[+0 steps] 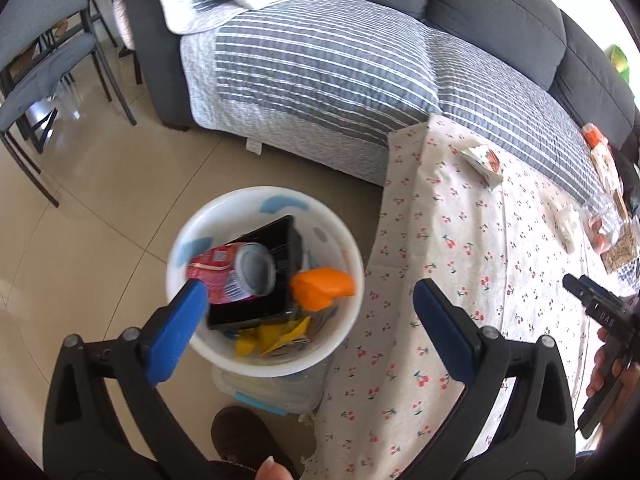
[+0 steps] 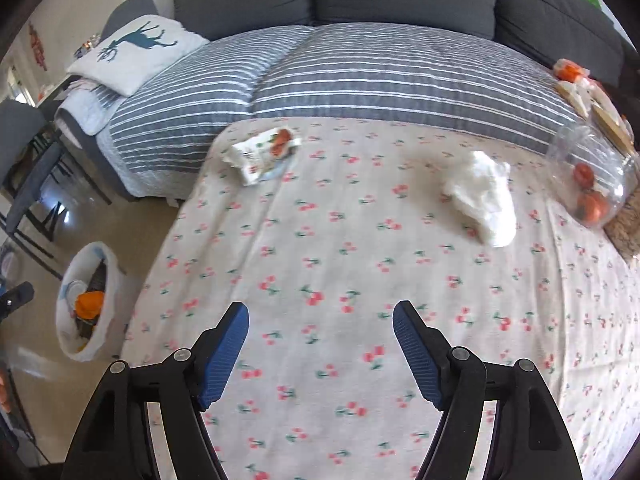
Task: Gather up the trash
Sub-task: 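Grasp the pecan snack bag with the left tool while the right tool grasps the white tissue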
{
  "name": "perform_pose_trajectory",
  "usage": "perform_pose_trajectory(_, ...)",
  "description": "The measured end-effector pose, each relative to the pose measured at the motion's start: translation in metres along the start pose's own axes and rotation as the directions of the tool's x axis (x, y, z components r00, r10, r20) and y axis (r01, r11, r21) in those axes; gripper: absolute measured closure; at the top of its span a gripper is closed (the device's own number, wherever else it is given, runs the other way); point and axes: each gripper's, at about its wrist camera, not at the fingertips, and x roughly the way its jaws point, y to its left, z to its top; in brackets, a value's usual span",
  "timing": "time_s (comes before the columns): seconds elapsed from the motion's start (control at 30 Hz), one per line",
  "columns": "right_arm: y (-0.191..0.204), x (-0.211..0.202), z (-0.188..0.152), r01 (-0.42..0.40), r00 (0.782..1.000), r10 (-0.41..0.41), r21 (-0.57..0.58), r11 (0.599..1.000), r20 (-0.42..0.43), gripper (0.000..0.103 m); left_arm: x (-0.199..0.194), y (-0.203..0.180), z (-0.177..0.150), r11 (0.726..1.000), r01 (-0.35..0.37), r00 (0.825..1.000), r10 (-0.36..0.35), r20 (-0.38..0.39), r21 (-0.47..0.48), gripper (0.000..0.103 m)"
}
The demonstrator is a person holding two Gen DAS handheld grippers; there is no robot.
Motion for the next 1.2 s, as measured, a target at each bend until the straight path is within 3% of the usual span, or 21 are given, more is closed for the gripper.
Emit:
perform_pose_trajectory(0.27, -0.087, 0.008, 0.031, 0.055, 0.997, -0.064, 0.200, 0.978, 0.037, 0.027, 0.024, -0.064, 0.006, 0.997, -0.008, 0.999, 0.011, -0.037, 0.072, 0.001)
perform_pose_trajectory(0.37, -0.104, 0.014, 0.042, 0.077, 0.995, -0.088, 0.222, 0.972, 0.039, 0.027, 0.032, -0.090, 0.009, 0.996, -0.001, 0.999, 0.005, -0.047, 0.090, 0.001)
perform_pose_trajectory(0.63, -0.112, 0.048, 0.059, 0.025, 0.998, -0.035, 0.194, 0.981, 0.051, 0.027, 0.057, -0.151, 0.008, 0.989, 0.009, 0.998, 0.001, -0.068, 0.150, 0.001)
perform_pose_trajectory(0.67, -0.111, 0.052, 0.059, 0.021, 0.998, -0.031, 0.179, 0.984, 0.054, 0.032, 0.060, -0.157, 0.009, 0.988, 0.012, 0.997, 0.000, -0.077, 0.156, 0.001)
perform_pose_trajectory(0.7, -0.110, 0.056, 0.060, 0.013, 0.998, -0.021, 0.160, 0.987, 0.052, 0.051, 0.063, -0.162, 0.010, 0.987, 0.021, 0.995, -0.006, -0.098, 0.158, 0.001)
perform_pose_trajectory(0.77, -0.108, 0.061, 0.059, -0.001, 1.000, -0.002, 0.121, 0.993, 0.026, 0.074, 0.069, -0.167, 0.015, 0.991, 0.047, 0.991, -0.030, -0.127, 0.128, 0.001)
perform_pose_trajectory(0.97, -0.120, 0.042, 0.057, -0.050, 0.997, 0.045, 0.099, 0.994, 0.056, 0.077, 0.100, -0.186, 0.047, 0.996, 0.087, 0.981, -0.082, -0.178, 0.019, 0.003)
perform_pose_trajectory(1.2, -0.148, 0.033, 0.056, -0.083, 0.995, 0.074, 0.139, 0.987, 0.067, 0.077, 0.129, -0.216, 0.096, 0.998, 0.043, 0.989, -0.037, -0.141, 0.043, 0.005)
